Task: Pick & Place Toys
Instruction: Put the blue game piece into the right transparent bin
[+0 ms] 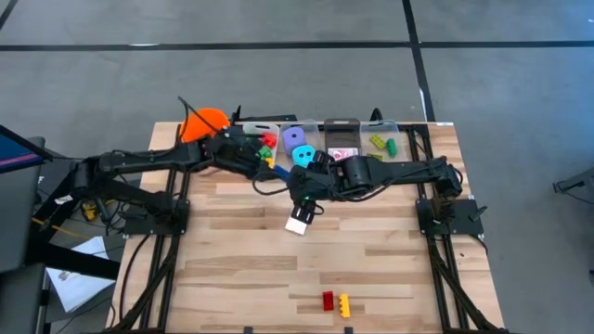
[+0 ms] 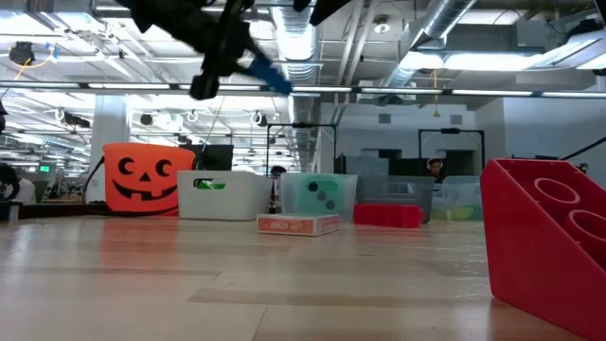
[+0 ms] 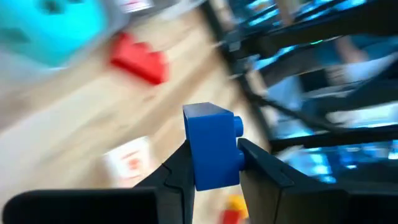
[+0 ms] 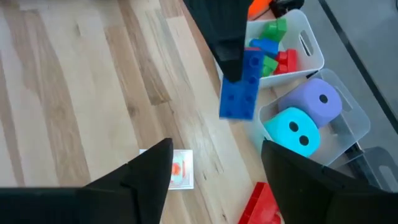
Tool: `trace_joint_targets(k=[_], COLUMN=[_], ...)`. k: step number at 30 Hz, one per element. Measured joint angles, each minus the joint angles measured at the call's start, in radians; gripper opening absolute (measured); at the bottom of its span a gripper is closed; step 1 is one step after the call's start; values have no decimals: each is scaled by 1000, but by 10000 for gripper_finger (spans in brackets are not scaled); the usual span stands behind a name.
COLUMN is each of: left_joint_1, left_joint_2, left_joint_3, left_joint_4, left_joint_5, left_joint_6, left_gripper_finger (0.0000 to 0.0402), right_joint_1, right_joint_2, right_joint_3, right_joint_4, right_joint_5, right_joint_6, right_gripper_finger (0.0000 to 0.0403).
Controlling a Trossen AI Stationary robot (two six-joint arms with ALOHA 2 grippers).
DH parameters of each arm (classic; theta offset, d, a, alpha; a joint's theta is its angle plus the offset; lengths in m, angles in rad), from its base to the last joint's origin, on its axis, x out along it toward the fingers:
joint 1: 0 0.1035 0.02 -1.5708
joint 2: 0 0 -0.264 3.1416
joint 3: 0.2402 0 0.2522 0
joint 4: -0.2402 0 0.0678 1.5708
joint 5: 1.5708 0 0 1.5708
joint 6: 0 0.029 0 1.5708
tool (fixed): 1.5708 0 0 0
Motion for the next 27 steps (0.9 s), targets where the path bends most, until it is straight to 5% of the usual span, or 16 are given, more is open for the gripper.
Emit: trace_joint_targets(k=[6,12,19,27], left_joint_1=[108,181,170,139], left_joint_2=[-2,-2,16,131], left_joint_3=[0,0,0,0], left_joint_4=[-203,-213,153,579], left_joint_5=[-71,-111,-23,76], left_joint_6=[143,202,176,-28], left_gripper_finger=[85,85,85,85], right_joint_1=[19,35,51,47], right_joint_2=[-1,0,0,-14], right_joint_3=[45,58,58,57], right_joint_4=[-15,-49,-158,-247], right_joint_5=[51,128,279,296], right_joint_6=[0,0,51,131], right_gripper_finger=[245,245,245,245])
